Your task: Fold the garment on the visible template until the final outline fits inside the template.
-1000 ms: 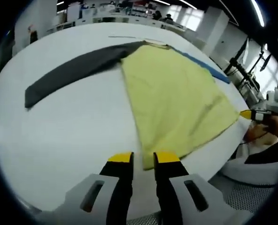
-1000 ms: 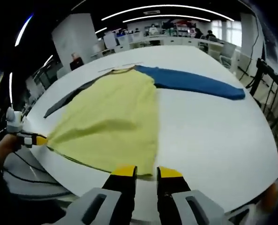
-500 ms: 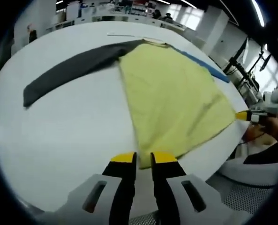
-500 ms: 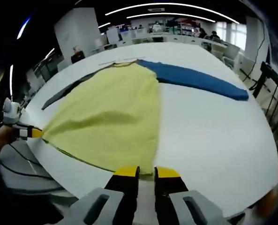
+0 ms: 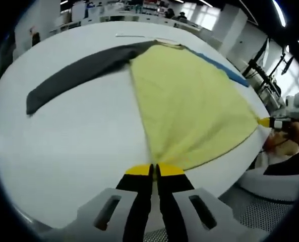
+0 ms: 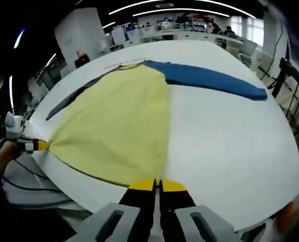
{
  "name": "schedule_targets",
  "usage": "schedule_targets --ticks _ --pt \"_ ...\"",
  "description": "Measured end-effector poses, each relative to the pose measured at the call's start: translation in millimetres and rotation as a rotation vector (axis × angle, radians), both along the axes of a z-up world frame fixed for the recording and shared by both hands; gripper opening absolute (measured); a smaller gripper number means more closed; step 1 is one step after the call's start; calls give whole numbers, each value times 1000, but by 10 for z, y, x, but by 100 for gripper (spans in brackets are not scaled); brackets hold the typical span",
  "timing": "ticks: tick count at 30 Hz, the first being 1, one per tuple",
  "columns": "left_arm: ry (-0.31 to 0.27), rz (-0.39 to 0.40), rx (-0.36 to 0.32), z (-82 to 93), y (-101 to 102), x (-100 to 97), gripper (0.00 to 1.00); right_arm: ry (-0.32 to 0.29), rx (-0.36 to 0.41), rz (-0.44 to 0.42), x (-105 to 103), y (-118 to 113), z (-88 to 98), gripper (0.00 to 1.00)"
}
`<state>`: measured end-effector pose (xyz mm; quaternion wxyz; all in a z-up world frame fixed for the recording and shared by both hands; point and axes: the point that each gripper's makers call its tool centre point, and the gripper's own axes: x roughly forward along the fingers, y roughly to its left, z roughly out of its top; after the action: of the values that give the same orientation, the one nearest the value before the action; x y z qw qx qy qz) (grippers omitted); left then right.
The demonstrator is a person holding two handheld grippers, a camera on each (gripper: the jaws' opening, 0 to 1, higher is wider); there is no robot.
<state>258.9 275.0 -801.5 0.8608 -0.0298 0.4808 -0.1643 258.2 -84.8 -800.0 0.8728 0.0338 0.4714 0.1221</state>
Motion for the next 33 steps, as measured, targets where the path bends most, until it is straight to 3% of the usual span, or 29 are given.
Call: schedule_targets --ticks 13,19,22,28,31,33 --pt "27 -26 30 17 -35 -86 1 23 -6 11 -58 -40 -24 0" --pt "7 -36 42 53 -37 -96 6 -12 -13 38 -37 -86 27 0" --pt "-6 -43 37 70 -40 -86 15 -32 -1 28 0 -136 78 8" --pt "-99 -69 36 171 -64 15 34 -128 2 42 136 -214 238 29" --pt "-180 -69 -19 267 -127 110 43 -162 23 48 204 -225 320 39" --pt "-194 -52 -53 300 -140 132 50 -189 46 43 270 -243 382 47"
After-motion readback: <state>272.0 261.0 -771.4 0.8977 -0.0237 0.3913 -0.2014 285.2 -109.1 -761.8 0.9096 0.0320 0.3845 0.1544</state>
